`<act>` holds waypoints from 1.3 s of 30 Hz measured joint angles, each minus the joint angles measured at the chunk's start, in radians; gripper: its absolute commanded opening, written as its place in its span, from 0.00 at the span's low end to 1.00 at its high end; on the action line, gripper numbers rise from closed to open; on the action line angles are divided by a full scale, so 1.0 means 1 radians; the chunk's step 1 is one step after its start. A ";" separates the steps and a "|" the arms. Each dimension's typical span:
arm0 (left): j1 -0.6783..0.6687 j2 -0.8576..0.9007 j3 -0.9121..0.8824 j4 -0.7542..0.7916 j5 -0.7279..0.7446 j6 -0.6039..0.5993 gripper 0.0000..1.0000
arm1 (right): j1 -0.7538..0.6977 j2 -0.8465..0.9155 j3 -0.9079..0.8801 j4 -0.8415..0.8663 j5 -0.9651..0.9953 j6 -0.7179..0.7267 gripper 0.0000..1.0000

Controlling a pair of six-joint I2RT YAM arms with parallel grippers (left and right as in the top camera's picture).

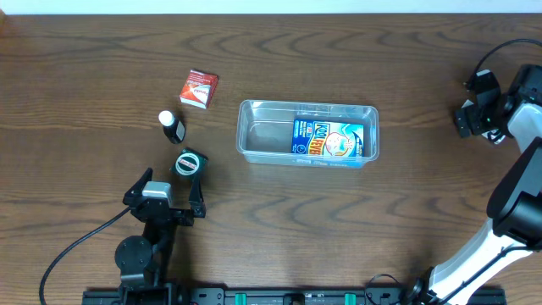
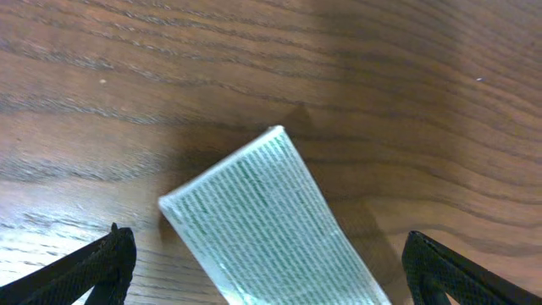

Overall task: Pack container
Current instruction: 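Grasp the white-green box with the right gripper and lift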

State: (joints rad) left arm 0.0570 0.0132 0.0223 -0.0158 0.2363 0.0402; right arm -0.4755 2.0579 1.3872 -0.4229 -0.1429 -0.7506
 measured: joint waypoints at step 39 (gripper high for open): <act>0.000 0.000 0.000 0.000 0.000 0.000 0.98 | -0.021 0.026 0.002 -0.067 -0.045 0.474 0.19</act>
State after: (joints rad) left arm 0.0570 0.0132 0.0223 -0.0158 0.2359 0.0399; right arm -0.4969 2.0842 1.3888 -0.4900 -0.1875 -0.2764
